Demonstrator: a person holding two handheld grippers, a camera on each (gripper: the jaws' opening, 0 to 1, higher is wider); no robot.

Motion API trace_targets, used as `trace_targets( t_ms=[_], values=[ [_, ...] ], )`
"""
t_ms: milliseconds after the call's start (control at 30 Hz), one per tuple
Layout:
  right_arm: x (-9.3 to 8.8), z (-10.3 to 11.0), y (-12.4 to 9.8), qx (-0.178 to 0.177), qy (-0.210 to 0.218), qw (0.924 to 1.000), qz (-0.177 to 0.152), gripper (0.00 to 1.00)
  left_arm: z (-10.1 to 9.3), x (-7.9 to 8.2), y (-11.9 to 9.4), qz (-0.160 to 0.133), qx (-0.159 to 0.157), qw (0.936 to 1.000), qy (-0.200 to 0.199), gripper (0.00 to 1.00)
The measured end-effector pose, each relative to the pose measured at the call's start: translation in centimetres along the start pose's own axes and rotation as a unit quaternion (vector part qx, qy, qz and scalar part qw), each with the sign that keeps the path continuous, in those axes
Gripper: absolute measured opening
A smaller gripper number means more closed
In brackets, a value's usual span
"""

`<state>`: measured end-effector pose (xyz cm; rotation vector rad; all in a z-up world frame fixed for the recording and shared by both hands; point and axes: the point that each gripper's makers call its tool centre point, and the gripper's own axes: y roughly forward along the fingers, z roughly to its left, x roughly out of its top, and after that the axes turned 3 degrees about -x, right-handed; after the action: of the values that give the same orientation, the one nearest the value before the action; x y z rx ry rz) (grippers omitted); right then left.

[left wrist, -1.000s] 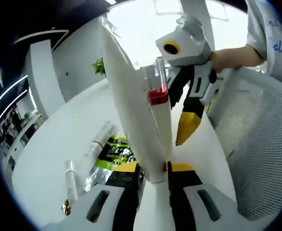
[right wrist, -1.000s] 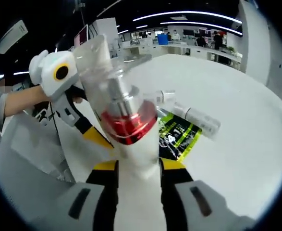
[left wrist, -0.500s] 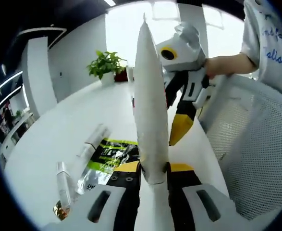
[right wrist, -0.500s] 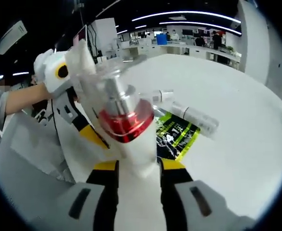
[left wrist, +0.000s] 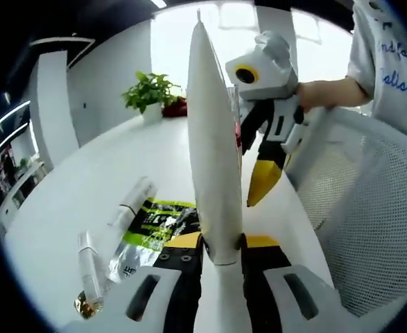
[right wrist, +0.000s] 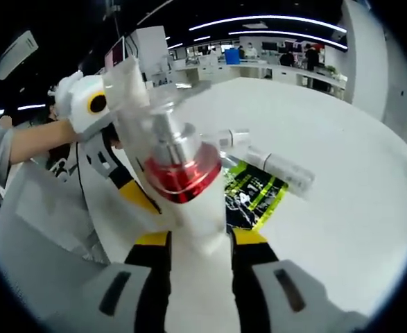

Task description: Arrange the skincare products in the storage area until every visible bottle or jar stands upright without overlapping.

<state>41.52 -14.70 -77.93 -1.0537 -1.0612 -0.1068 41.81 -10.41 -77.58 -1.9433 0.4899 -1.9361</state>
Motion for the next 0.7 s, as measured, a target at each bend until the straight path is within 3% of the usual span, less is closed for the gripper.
trace_targets(
  t_ms=[167, 700],
  values=[
    [-0.05, -0.08, -0.07, -0.001, 0.000, 1.0000, 0.000, 0.34, -0.30, 0.02, 0.05, -0.002, -0.015, 0.9999, 0.002, 0.17],
    [-0.11, -0.12, -0.34, -0.002, 0.003, 1.0000, 0.000, 0.38, -0.12, -0.04, 0.15, 0.005, -0.009, 0.9999, 0.010, 0.22]
  ],
)
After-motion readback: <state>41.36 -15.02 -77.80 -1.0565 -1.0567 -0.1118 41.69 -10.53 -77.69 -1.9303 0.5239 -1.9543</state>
